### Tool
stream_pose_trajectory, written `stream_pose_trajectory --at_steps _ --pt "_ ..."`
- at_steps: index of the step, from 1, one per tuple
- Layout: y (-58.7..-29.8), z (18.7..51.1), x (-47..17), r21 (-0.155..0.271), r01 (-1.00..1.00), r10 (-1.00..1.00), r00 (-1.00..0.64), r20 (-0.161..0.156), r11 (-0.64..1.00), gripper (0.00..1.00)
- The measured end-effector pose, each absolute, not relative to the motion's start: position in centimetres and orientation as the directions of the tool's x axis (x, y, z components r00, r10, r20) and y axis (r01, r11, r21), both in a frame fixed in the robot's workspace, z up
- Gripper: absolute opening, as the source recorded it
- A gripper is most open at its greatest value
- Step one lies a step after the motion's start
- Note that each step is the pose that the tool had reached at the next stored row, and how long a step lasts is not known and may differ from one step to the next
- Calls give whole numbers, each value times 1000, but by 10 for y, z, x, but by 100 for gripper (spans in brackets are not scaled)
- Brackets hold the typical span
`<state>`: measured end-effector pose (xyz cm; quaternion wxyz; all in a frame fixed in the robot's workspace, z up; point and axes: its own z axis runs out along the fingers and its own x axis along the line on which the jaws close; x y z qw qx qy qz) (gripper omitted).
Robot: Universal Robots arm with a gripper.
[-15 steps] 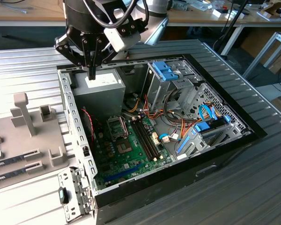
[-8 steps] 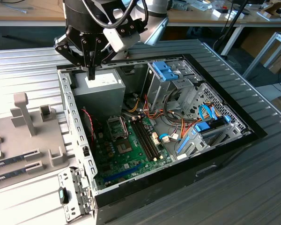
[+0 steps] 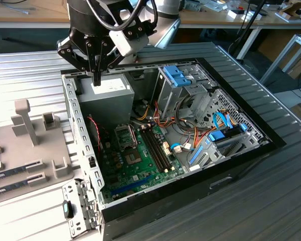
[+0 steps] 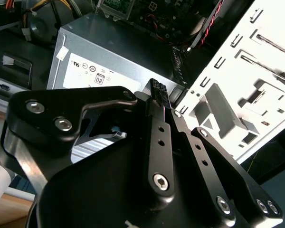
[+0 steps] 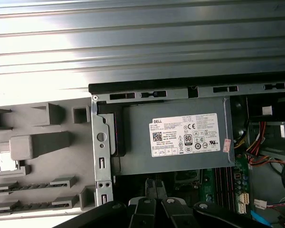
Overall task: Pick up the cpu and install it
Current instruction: 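Reach for the cpu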
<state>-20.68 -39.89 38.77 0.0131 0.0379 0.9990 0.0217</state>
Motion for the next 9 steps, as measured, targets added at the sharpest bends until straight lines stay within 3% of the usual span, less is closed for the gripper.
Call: stream_pose_trajectory --at_steps 9 --pt "-399 387 -211 44 75 76 -997 -24 996 11"
